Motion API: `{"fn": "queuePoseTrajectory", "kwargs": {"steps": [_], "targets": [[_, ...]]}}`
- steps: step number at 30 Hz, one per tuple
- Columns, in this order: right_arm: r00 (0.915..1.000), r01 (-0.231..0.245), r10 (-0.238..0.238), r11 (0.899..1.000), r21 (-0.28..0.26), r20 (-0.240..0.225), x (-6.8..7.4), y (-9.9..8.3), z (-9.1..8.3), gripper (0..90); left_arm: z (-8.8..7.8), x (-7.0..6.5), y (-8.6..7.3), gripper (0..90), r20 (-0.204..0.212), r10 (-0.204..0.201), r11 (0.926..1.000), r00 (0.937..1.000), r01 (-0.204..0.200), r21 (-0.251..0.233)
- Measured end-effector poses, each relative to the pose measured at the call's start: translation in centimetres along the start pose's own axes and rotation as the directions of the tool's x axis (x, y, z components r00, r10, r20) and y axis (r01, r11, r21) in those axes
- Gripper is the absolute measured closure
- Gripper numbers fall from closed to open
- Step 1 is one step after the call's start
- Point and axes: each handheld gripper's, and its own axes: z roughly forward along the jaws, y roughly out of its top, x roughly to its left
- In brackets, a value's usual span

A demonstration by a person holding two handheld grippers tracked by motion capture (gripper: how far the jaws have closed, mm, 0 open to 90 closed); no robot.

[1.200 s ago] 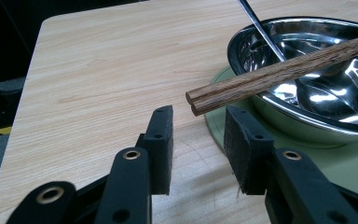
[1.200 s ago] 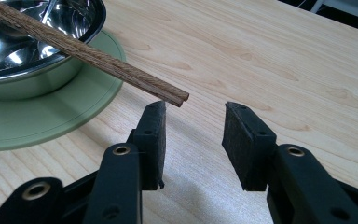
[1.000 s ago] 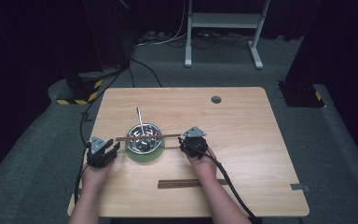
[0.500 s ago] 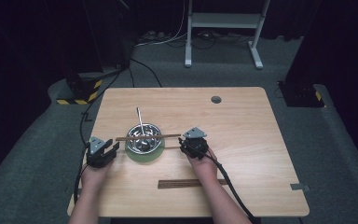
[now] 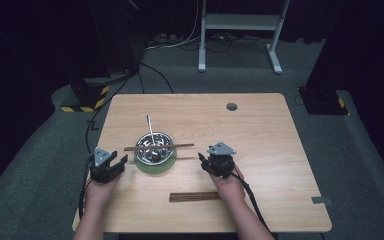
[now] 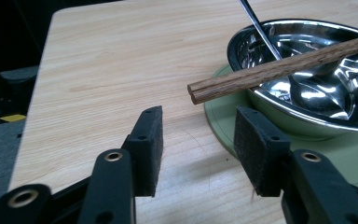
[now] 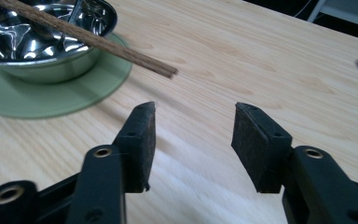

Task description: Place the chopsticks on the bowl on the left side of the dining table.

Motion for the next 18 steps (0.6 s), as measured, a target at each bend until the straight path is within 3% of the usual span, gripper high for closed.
{"fn": "queuePoseTrajectory", "kwargs": {"steps": [3, 6, 10, 11, 13, 14, 16, 18], "targets": [[0.9998, -0.016, 0.016, 1.000, -0.009, 0.008, -1.1, -1.1, -1.8, 44.8, -0.6, -0.5, 0.0, 49.5, -0.016, 0.002, 1.0000, 0.9999, -0.002, 0.010], [0.9983, -0.053, 0.053, 0.999, -0.001, 0.026, -3.1, -3.1, -4.4, 41.0, -1.0, -1.4, 0.2, 46.2, 0.015, -0.008, 0.9984, 0.9999, 0.007, 0.057], [0.9954, -0.080, 0.079, 0.997, 0.019, 0.054, -5.4, -5.1, -6.5, 39.0, -1.0, -2.3, 0.3, 45.5, 0.042, -0.040, 0.9968, 0.9983, 0.037, 0.071], [0.9923, -0.099, 0.095, 0.994, 0.038, 0.079, -6.9, -6.4, -7.6, 38.5, -1.1, -2.8, 0.2, 43.6, 0.058, -0.029, 0.9952, 0.9979, 0.023, 0.095], [0.9869, -0.127, 0.121, 0.990, 0.054, 0.106, -8.3, -7.6, -8.5, 37.9, -1.3, -3.4, -0.4, 42.5, 0.069, -0.017, 0.9925, 0.9974, 0.008, 0.122], [0.9869, -0.127, 0.121, 0.990, 0.054, 0.106, -8.3, -7.6, -8.5, 37.9, -1.3, -3.4, -0.4, 41.5, 0.069, -0.017, 0.9925, 0.9974, 0.008, 0.122], [0.9768, -0.171, 0.159, 0.982, 0.078, 0.144, -10.2, -9.2, -9.5, 36.9, -1.4, -4.0, -1.5, 39.1, 0.086, -0.017, 0.9867, 0.9961, 0.003, 0.162], [0.9722, -0.190, 0.175, 0.978, 0.086, 0.156, -10.8, -9.7, -9.6, 36.5, -1.5, -4.2, -1.8, 38.6, 0.089, -0.008, 0.9856, 0.9960, -0.007, 0.169]]}}
